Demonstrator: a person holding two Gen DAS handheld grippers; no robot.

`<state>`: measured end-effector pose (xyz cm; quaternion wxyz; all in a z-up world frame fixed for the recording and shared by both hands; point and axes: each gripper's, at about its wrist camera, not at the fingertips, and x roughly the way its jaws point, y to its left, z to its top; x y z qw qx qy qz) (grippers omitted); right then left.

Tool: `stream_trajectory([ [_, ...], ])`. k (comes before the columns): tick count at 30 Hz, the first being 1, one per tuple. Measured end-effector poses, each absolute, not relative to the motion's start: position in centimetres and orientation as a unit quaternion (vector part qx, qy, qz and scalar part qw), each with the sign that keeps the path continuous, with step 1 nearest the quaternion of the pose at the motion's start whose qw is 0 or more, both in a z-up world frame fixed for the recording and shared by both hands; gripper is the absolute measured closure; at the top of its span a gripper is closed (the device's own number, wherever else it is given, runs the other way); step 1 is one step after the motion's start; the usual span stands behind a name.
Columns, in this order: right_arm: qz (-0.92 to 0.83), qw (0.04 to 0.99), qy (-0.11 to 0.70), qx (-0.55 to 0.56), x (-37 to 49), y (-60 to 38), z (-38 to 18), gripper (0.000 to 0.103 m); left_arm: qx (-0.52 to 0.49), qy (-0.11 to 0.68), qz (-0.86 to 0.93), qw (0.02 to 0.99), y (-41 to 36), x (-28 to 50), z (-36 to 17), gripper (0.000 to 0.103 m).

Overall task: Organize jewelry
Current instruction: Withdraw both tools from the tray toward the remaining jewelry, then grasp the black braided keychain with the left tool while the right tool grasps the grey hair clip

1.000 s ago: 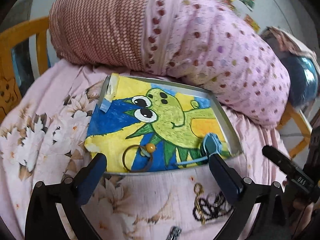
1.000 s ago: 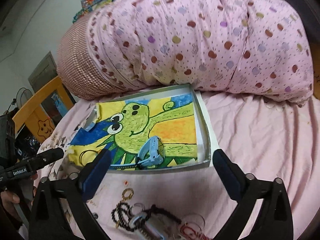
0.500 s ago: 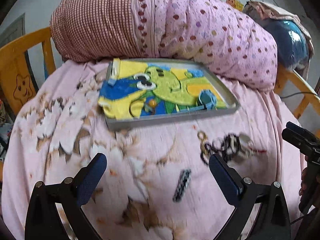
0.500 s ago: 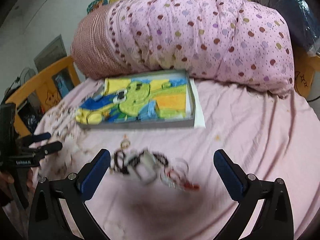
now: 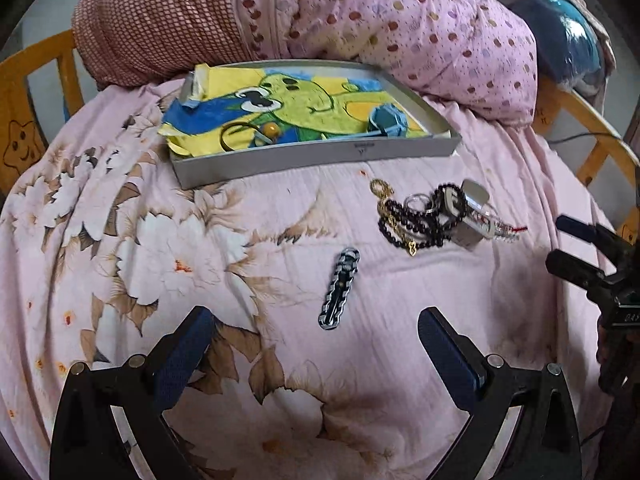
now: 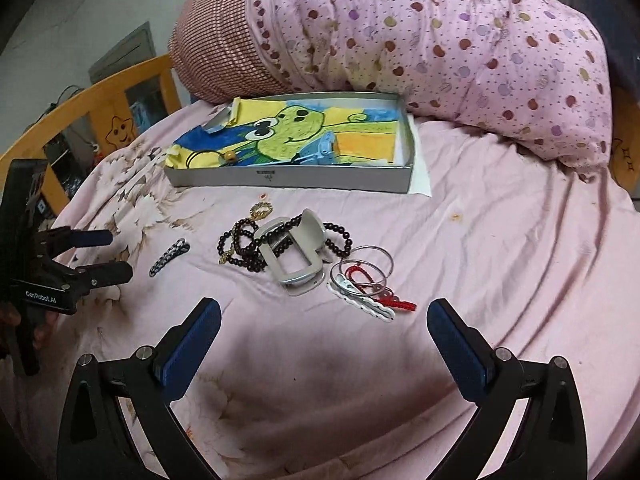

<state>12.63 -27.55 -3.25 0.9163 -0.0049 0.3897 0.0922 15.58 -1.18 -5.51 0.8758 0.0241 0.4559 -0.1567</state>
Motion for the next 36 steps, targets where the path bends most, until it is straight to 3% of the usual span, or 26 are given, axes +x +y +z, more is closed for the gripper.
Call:
stream_trajectory([
  [10,0.124,0.92,0.372,-0.031,14.7,-27.0,-4.2,0.003,0.055,0.452,-0.176,0.873,-2.3,16.6,-6.8,0.001],
  [12,0.129,0.919,0.371,-0.028,15.2,-27.1,-4.5,0.012,0.05,0.449,-0.181,0.873,-2.3,16.9,-7.0,0.007],
  [15,0.137,0.919,0.368,-0.036,15.8,-26.8,-4.8,0.026,0.046,0.456,-0.186,0.869,-2.6,17.4,-7.4,0.025],
  [17,0.145,0.917,0.37,-0.04,16.1,-26.4,-5.0,0.033,0.047,0.459,-0.192,0.866,-2.9,17.6,-7.8,0.045],
  [19,0.154,0.914,0.372,-0.044,16.4,-25.8,-5.3,0.037,0.051,0.46,-0.198,0.864,-3.3,17.7,-8.0,0.052],
  [25,0.165,0.909,0.378,-0.056,17.4,-24.8,-5.9,0.037,0.049,0.46,-0.205,0.862,-3.6,18.2,-8.2,0.064],
  [27,0.167,0.906,0.383,-0.061,17.6,-24.6,-6.3,0.048,0.047,0.46,-0.206,0.862,-3.6,18.3,-8.2,0.068],
  [34,0.167,0.903,0.389,-0.078,17.9,-23.7,-6.8,0.055,0.043,0.461,-0.21,0.861,-4.0,18.4,-8.3,0.084],
  [35,0.165,0.902,0.39,-0.081,17.9,-23.6,-6.8,0.064,0.044,0.461,-0.208,0.862,-4.1,18.4,-8.3,0.088],
  [36,0.163,0.902,0.391,-0.082,18.0,-23.7,-6.8,0.064,0.045,0.462,-0.207,0.861,-4.1,18.5,-8.3,0.088],
])
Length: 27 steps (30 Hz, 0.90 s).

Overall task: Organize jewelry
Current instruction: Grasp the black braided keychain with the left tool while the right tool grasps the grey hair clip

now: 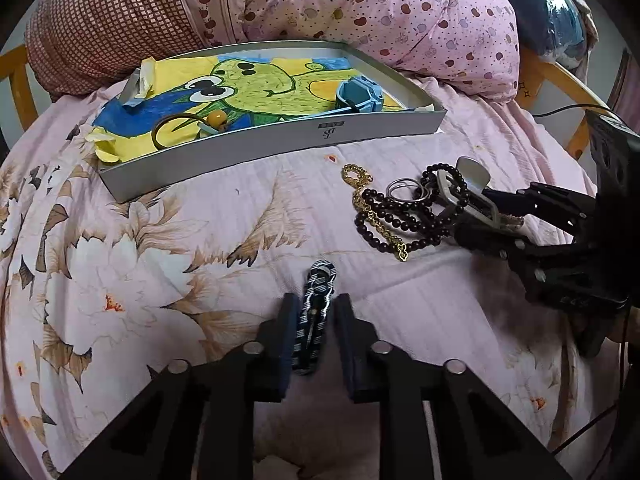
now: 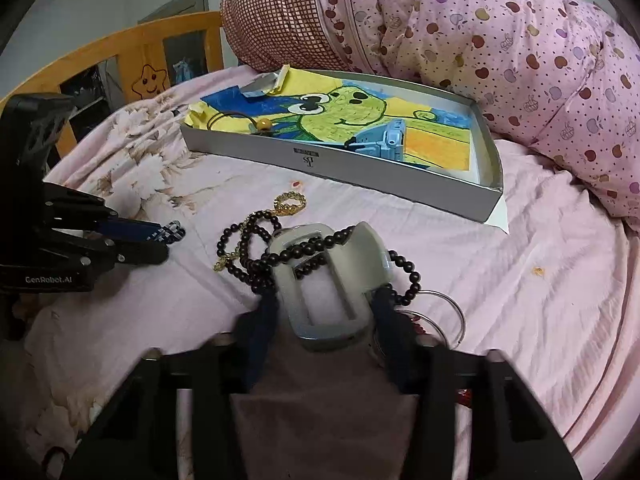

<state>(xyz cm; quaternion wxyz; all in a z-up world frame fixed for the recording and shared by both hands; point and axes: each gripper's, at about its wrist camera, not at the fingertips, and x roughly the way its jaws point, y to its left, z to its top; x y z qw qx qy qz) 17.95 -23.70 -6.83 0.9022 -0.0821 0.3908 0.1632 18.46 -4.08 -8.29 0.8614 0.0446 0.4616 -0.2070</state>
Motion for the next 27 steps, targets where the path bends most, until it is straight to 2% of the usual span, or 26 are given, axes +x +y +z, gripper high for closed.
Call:
stream_trajectory([
  [16,0.169,0.879,0.445,-0.034,14.3,-25.0,-5.2,0.064,0.005,0.467,-0.193,0.863,-3.6,16.8,-6.4,0.091],
  [27,0.178,0.888,0.422,-0.037,11.9,-24.5,-3.0,0.064,-0.024,0.472,-0.235,0.849,-3.5,13.6,-5.2,0.091],
])
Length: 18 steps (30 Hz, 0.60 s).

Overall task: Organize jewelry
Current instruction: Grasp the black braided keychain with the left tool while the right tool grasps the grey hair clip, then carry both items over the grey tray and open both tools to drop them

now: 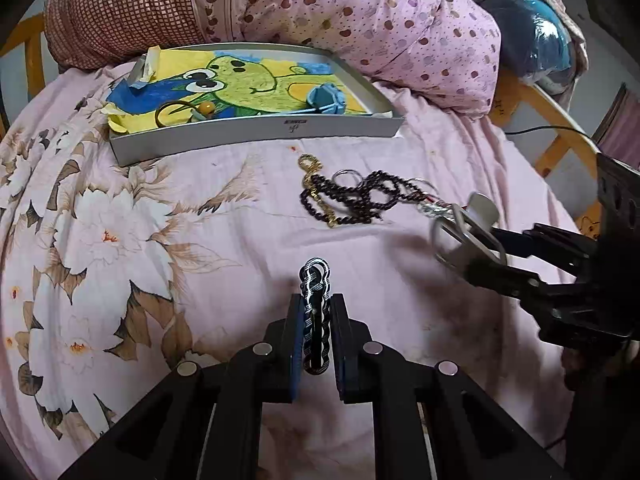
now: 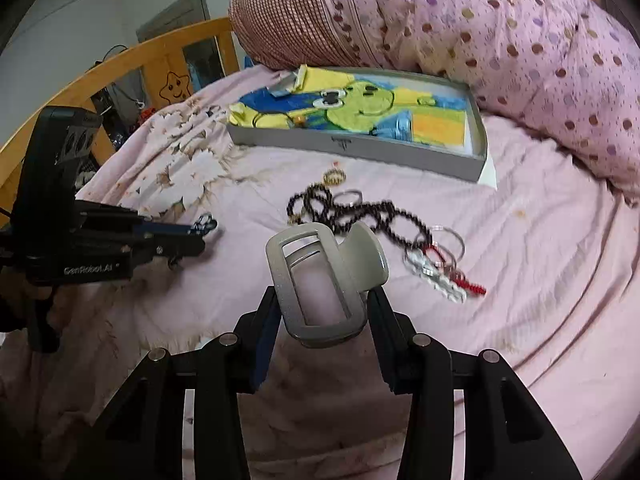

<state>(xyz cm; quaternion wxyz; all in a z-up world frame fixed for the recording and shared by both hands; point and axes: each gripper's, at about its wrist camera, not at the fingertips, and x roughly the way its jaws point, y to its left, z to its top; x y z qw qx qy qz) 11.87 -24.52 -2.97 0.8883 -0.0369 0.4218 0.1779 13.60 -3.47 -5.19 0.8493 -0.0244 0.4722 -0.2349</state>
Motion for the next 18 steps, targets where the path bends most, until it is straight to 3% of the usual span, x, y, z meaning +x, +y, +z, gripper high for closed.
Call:
stream_trajectory([
  [18,0.135,0.927,0.35,0.01,22.8,-23.3,-0.7,0.064,-0.023,0.402,-0.221,0.888,-3.3,26.6,0.0,0.091],
])
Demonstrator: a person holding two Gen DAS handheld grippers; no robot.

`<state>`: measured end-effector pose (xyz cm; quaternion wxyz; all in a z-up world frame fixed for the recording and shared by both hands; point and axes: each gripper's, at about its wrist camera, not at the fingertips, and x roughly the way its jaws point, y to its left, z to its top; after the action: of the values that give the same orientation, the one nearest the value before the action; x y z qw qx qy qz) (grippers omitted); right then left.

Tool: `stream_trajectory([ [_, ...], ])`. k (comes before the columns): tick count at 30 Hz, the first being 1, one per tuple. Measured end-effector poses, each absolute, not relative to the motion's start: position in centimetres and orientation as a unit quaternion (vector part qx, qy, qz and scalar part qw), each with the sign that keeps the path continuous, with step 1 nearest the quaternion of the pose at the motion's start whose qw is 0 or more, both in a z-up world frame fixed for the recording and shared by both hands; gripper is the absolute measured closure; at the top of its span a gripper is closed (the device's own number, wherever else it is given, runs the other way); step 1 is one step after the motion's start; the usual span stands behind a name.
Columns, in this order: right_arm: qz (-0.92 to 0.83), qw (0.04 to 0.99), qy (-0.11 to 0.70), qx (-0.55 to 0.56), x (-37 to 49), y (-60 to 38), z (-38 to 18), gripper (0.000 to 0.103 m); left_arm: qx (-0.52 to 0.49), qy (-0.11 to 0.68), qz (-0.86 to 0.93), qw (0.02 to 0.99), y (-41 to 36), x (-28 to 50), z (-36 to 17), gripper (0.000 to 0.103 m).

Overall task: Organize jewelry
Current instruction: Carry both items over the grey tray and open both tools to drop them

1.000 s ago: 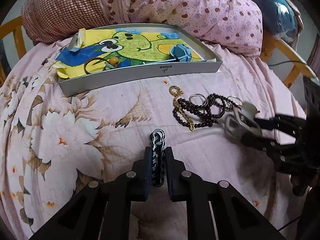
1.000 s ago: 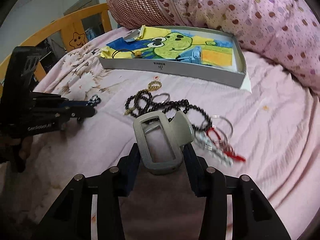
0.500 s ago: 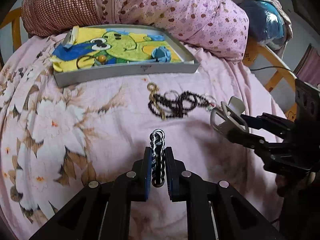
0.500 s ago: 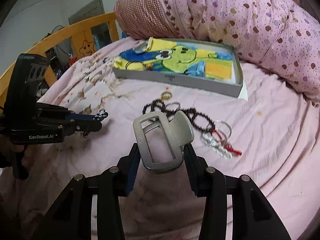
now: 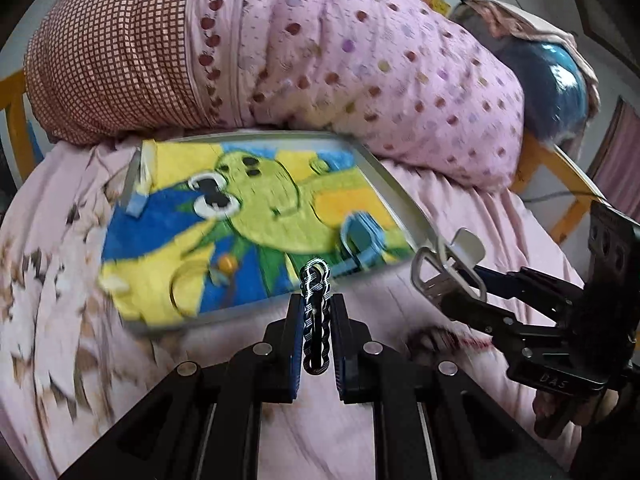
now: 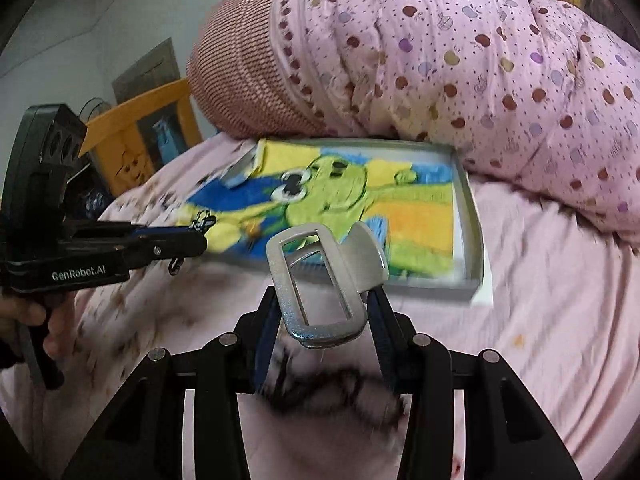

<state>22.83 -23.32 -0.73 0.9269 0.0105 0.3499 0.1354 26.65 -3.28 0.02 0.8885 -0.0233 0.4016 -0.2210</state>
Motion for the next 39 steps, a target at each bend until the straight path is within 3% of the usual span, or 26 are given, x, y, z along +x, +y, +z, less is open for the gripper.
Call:
stream_trajectory([
  [15,0.061,0.928,0.366,0.023,30.1,-26.8,-2.2,0.064,-0.064,0.432,-0.209,0.875,-5.5,34.2,-4.1,0.091],
  [39,0.057,0.912,0.404,0.053,31.3,-27.9,-5.3,0.063,-0.068,0.458,-0.206,0.862,-6.8,35.5,-6.1,0.09],
])
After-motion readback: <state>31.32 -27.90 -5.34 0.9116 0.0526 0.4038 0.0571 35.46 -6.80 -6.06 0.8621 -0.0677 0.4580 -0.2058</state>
